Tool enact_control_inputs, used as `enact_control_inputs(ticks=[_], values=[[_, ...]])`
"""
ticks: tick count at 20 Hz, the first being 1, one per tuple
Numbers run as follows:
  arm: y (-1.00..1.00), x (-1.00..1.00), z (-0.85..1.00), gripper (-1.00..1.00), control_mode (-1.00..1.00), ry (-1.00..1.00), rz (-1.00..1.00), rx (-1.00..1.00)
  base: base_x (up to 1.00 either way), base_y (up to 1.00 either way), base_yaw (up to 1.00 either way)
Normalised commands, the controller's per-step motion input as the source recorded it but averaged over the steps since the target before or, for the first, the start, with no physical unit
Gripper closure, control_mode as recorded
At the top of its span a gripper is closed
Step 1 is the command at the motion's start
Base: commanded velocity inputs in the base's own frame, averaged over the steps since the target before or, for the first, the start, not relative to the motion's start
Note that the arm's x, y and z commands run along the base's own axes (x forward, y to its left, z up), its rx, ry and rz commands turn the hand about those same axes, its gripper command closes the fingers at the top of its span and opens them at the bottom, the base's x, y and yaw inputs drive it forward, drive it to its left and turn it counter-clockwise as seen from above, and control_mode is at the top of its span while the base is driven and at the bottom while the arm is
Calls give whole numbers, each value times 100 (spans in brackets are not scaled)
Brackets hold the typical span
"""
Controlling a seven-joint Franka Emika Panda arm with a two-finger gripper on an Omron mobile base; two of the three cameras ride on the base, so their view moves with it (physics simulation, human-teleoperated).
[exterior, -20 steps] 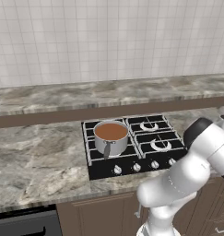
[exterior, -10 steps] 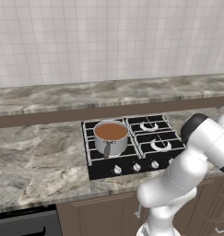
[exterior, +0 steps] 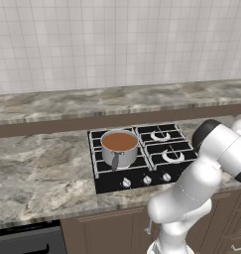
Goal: Pick up the sugar cube(s) and place them in the saucepan with hot chocolate.
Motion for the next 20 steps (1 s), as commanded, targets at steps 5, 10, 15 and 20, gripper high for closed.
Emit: enact_control_inputs(ticks=[5, 10, 15, 20], values=[[0, 0, -6, -100, -100, 0, 0, 0, 0, 0, 0], [0, 0, -23, -100, -100, 0, 0, 0, 0, 0, 0], [0, 0, -24, -100, -100, 0, 0, 0, 0, 0, 0], [0, 0, -10, -100, -100, 0, 0, 0, 0, 0, 0]])
